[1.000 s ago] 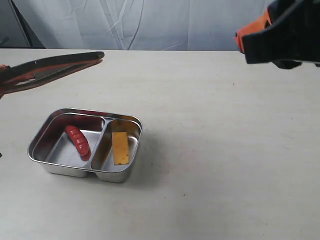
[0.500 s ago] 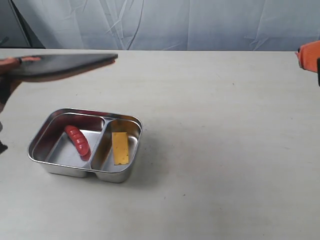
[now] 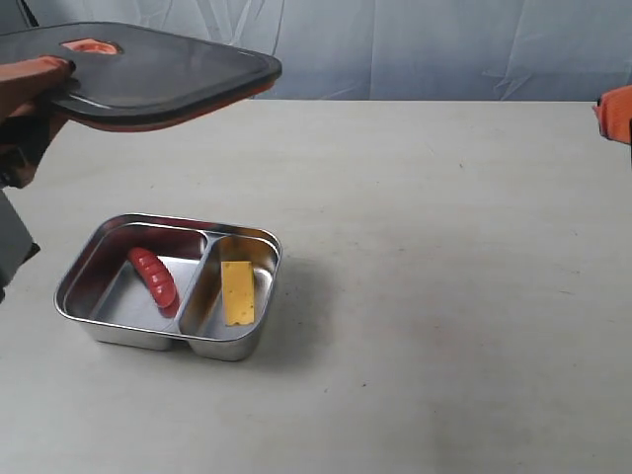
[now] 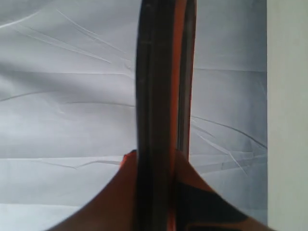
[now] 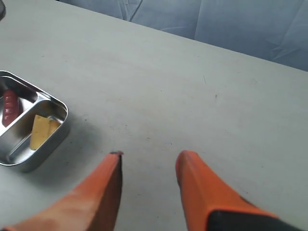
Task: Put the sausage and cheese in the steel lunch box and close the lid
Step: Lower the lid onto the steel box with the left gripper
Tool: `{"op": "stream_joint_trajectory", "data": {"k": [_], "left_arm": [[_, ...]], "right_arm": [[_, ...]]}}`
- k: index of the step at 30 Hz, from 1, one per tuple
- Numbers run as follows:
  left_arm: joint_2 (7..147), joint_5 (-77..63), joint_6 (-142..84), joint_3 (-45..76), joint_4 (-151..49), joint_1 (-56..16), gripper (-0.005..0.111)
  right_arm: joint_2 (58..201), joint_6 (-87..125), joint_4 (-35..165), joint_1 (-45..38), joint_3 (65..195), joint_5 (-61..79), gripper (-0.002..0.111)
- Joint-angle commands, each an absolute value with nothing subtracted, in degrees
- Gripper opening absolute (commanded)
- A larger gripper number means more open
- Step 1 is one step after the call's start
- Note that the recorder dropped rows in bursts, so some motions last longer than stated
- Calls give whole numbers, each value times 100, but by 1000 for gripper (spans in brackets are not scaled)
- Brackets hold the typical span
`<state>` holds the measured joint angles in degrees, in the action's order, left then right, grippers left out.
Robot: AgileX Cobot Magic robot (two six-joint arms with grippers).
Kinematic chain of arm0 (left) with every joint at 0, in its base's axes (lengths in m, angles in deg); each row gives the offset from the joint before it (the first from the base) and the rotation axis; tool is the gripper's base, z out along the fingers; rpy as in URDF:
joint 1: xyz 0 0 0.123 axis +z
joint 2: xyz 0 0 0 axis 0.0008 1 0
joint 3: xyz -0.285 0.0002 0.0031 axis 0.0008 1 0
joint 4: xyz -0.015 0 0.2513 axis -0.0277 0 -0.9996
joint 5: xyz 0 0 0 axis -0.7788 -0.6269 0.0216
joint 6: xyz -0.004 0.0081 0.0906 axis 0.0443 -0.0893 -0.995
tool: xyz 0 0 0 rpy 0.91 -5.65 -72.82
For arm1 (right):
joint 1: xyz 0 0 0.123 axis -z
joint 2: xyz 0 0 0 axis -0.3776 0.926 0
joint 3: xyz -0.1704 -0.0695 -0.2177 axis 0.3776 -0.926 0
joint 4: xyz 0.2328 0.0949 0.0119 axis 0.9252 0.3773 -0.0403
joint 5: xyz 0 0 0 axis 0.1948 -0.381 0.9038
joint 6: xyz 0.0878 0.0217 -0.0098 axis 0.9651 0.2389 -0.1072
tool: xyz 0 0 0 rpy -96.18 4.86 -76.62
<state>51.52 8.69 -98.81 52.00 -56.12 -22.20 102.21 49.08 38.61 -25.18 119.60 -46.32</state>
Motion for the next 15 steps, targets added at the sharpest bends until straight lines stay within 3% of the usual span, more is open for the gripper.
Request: {"op": "stream_joint_trajectory", "data": {"k": [1,15], "left_arm": [[5482,1005,-9875,5398,-5313,-2313,0],[6227,982,-10827,5603,-3658,-2374,0]], "right_arm": [[10185,4937,3781,-2518,11954,-4650,39],[10185,4935,3659,-2518,11954,-4784,39]]}}
